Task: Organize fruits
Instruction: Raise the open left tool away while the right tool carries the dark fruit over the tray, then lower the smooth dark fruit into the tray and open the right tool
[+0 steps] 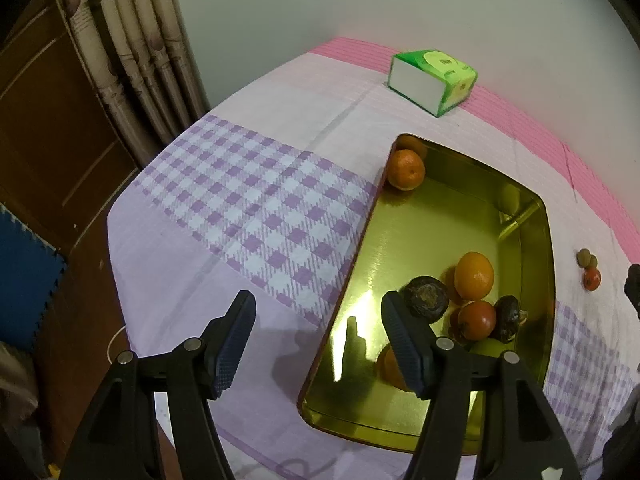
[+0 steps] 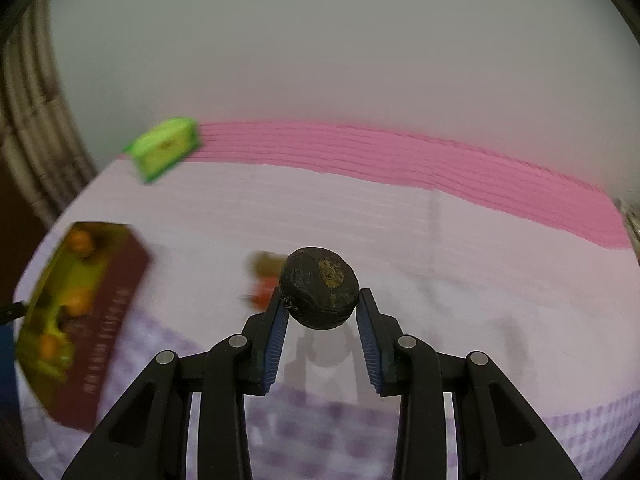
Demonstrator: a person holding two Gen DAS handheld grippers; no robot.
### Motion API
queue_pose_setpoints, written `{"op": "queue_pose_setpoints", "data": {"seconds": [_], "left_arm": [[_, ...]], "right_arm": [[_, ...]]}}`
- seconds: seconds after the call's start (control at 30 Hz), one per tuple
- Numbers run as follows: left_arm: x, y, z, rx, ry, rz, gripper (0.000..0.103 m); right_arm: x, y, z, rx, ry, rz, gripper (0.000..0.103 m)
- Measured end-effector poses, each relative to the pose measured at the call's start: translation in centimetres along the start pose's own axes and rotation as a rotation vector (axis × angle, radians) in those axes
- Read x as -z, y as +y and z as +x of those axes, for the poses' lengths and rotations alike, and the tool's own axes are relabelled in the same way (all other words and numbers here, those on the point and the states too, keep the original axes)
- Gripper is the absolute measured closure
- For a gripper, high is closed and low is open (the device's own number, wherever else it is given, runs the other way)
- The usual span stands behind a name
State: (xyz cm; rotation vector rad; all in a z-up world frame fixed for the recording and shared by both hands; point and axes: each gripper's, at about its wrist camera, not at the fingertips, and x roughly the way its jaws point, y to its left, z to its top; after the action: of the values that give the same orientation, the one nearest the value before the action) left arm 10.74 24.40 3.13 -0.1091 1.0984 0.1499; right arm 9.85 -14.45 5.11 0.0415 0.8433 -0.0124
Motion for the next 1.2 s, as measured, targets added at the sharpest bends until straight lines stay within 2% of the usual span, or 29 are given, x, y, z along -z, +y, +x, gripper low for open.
{"op": "queue_pose_setpoints", "data": {"seconds": [0.27,0.53,0.77,1.2], "left_arm": [[-0.3,0.9,0.3,-0.015,0.009,-0.037,0.041],[-0.1,1.3,0.3,-0.024,0.013,-0.056,0.041],[-0.1,1.6,0.3,-0.028,0.014,-0.072,0.041],[0.0,1.6,0.6,-0.028,0.023,-0.073,0.041]], "right_arm": [[0.0,11.0,-0.6,-0.211,0.020,-0.155,0.067],[1.2,18.2,0.7,-0.301,0.068,-0.278,0.067],[1.7,20.2,1.9,-0.313,0.096,-0.320,0.067],[2.3,21.0,3.8,-0.313,0.139,-0.331,0.067]]}}
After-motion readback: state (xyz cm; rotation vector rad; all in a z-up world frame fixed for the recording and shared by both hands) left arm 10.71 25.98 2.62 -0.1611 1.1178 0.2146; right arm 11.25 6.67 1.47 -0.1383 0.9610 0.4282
